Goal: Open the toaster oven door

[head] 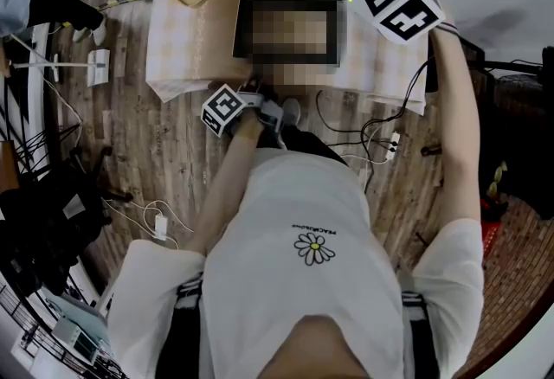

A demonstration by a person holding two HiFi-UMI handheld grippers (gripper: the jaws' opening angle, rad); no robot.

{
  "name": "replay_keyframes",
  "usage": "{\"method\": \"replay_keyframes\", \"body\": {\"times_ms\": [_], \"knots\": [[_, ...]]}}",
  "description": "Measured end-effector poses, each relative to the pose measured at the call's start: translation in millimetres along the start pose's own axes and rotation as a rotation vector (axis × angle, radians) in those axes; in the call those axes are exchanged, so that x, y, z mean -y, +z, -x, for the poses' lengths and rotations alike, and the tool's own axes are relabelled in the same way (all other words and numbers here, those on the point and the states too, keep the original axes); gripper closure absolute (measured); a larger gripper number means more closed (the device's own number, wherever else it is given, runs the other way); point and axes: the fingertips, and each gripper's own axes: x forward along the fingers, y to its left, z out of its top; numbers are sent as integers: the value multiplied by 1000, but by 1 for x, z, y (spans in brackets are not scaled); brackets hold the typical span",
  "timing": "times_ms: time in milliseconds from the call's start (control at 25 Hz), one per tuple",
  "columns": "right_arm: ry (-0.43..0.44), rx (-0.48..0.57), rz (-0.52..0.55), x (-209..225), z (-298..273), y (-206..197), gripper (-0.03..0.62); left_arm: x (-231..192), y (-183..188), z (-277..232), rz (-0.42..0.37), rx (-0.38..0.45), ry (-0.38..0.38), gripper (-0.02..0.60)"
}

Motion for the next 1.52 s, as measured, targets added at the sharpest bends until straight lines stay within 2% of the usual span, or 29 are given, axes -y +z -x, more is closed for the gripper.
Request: {"method": "replay_keyframes", "body": {"times_ms": [400, 560, 720, 880, 1000, 1200, 1360, 1520], "knots": [[3, -2, -2, 0, 0, 0, 395, -2, 2, 6, 9, 16, 3, 565], [0, -5, -3, 0, 0, 0, 395, -1, 13, 16, 15, 58, -2, 565], [-1, -13, -7, -1, 1, 0, 395, 7, 30, 23, -31, 88, -3, 563], [17, -21, -14, 1, 0, 2, 395, 20, 58, 31, -87, 166, 0, 563], [41, -40, -15, 0, 2, 1, 397, 42, 80, 33, -200, 204, -8, 563], [7, -10, 34, 4, 9, 12, 441, 123, 124, 26, -442, 255, -115, 563], [-54, 107, -16, 17, 32, 35, 450, 216, 141, 30, -697, 313, -218, 563], [-138, 269, -106, 27, 73, 57, 461, 305, 126, 38, -971, 335, -311, 563]]}}
